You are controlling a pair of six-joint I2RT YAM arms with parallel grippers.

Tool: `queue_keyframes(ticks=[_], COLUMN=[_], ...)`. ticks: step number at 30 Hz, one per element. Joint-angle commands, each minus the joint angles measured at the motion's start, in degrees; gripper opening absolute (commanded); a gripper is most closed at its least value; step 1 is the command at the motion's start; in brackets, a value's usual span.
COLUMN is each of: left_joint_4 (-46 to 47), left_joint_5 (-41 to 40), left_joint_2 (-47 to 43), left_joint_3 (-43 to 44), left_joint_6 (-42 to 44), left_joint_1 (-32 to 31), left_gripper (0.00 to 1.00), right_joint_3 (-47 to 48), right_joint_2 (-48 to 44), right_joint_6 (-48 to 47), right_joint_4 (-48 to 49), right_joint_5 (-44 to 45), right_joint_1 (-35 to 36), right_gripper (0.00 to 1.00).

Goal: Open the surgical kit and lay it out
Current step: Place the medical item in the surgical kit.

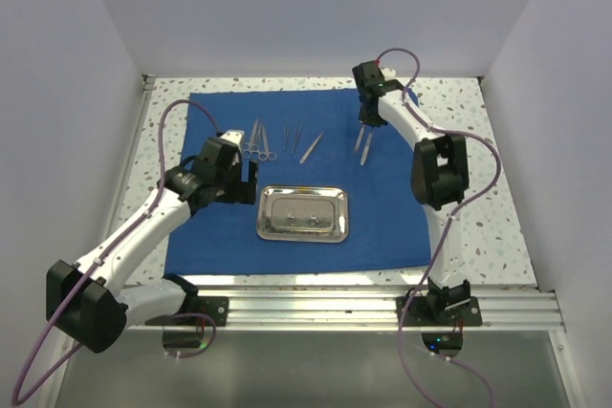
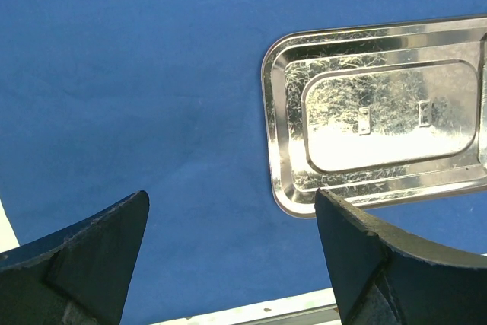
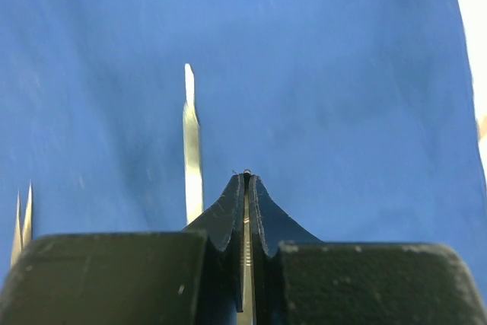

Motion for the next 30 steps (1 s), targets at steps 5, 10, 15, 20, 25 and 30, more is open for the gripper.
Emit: queue_keyframes(ticks=[5,10,15,20,25,30], left_joint_4=[-0.51,-0.95,-0.60,1.68,4.75,5.64], left_joint_5=[-1.48,-1.04,-0.60,0.71,2.47,3.00], left_joint_2=[2.31,4.60,5.39,5.13,4.34,2.67], left_joint_3=[1.92,3.42,3.33,1.66,-1.32,-3.17], left_joint_6=[-0.85,-0.15,0.64,1.26,1.43,2.31], left_joint_1=[0.37,0.37,0.37,0.37,0.37,0.37], left_gripper=[0.93,0.93,0.93,0.93,0.93,0.93], right_joint_3=[14.64,14.56,4.91,-14.42,-28.57,-38.85], right_joint_2=[11.64,13.15,4.46,-10.91,-26.48,-32.82], right_joint_6=[-2.45,-1.40,-0.69,0.10,2.38,9.93], right_joint_4=[-0.88,0.53,4.57,8.44,6.87,6.94], right_joint_5=[1.66,2.27,1.31,-3.17,-6.33,-11.69], right_joint_1=[-0.94,-2.44,-2.61,0.53,8.10,15.05], right_gripper=[0.00,0.14,0.95,0.95,0.95,0.87])
